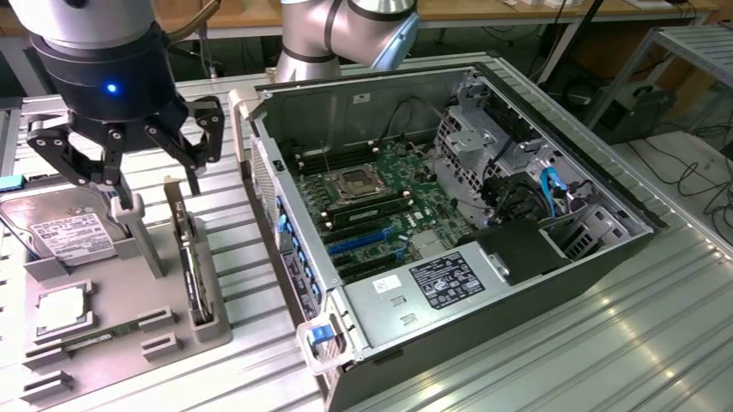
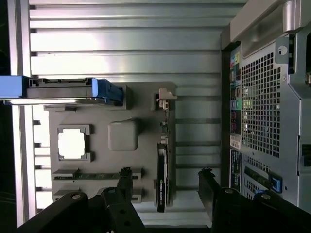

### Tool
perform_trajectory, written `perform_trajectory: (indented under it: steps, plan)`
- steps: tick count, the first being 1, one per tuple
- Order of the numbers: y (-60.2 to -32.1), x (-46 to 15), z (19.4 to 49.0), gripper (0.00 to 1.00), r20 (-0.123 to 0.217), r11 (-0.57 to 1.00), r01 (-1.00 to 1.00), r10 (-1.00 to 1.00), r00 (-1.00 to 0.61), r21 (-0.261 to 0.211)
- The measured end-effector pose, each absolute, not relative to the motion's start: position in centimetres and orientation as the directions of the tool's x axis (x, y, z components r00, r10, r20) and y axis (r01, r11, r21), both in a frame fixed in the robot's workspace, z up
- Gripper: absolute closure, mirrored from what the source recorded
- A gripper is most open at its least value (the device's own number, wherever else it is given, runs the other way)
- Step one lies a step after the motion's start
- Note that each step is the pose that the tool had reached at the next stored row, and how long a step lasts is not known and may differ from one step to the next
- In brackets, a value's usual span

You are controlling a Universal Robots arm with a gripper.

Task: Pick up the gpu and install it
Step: 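Pick up the gpu and move the gpu toward the slot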

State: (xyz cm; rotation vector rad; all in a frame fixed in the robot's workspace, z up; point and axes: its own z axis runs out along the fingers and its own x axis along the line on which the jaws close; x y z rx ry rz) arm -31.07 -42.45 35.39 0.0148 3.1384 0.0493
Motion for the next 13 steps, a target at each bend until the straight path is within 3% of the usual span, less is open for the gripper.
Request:
perform_trajectory:
  steps: [13]
  plan:
    - [-42.57,-31.07,34.29,0.34,-0.002,0.999,0.009,0.01,-1.0,0.031]
